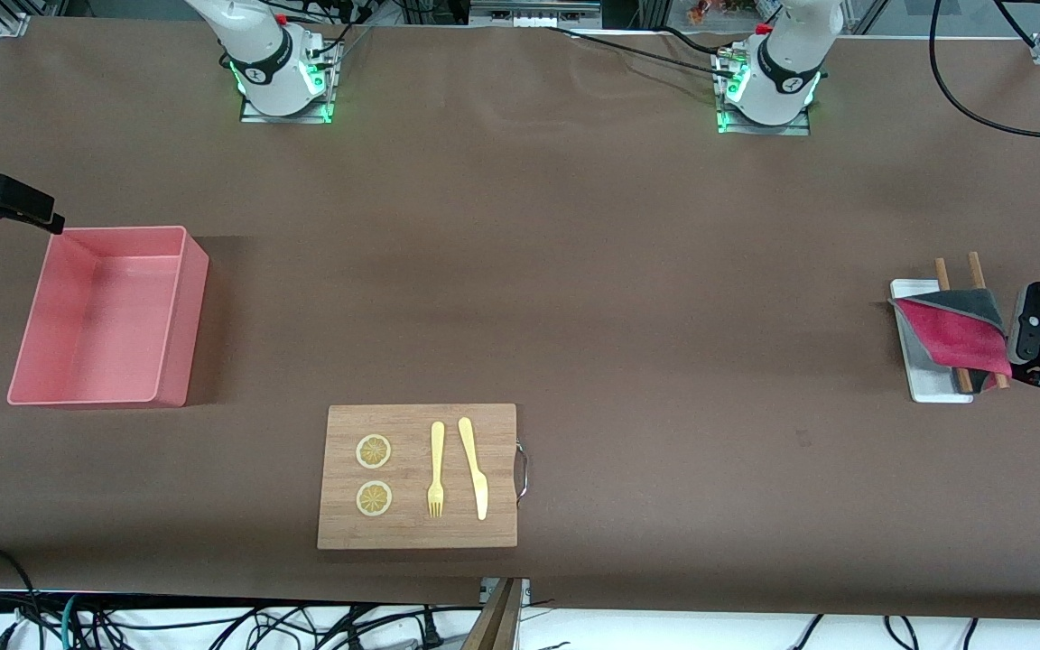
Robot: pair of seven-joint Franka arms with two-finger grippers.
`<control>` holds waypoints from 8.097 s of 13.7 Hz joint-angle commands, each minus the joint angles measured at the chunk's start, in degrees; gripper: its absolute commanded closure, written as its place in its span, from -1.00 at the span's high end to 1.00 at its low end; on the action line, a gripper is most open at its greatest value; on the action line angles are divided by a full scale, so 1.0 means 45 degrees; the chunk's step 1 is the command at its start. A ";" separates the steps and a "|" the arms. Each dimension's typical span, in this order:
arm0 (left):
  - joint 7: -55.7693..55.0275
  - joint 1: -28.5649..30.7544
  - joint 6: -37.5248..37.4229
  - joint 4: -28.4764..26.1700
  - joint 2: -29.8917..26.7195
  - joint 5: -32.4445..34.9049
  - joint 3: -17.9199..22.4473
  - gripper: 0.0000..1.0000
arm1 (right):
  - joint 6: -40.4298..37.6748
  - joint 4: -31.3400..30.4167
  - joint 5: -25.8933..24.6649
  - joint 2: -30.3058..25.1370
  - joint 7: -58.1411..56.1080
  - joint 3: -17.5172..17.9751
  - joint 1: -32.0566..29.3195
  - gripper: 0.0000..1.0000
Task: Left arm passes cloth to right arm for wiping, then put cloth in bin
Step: 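Lower the left gripper onto the grey-pink cloth on the tray and grasp, then lift the cloth with the left gripper while the right gripper rises, then carry the cloth toward the right gripper while the right gripper approaches, then close the right gripper on the cloth hanging from the left gripper, then open the left gripper and withdraw while the right gripper pulls the cloth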
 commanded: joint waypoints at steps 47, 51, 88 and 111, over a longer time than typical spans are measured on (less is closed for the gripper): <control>-2.6575 -1.0751 0.5828 0.2960 -0.2243 -1.0613 -0.5422 -1.00 | 0.4543 0.0077 0.3912 0.3671 0.9097 0.0126 0.4045 1.00; -2.8005 -1.1340 0.7004 0.2979 -0.2146 -1.0632 -0.5403 -1.00 | 0.4679 0.0077 0.4970 0.3965 0.9815 0.0126 0.4415 1.00; -2.9334 -1.1301 0.7359 0.3565 -0.2028 -1.0964 -0.5344 -1.00 | 0.5735 -0.3497 0.9795 0.1074 1.6012 -0.0714 0.5236 0.97; -2.9237 -0.9703 0.7202 0.1832 -0.3997 -1.0730 -0.5227 1.00 | 0.5580 -0.3302 0.8471 0.2205 1.3964 -0.0519 0.5333 -1.00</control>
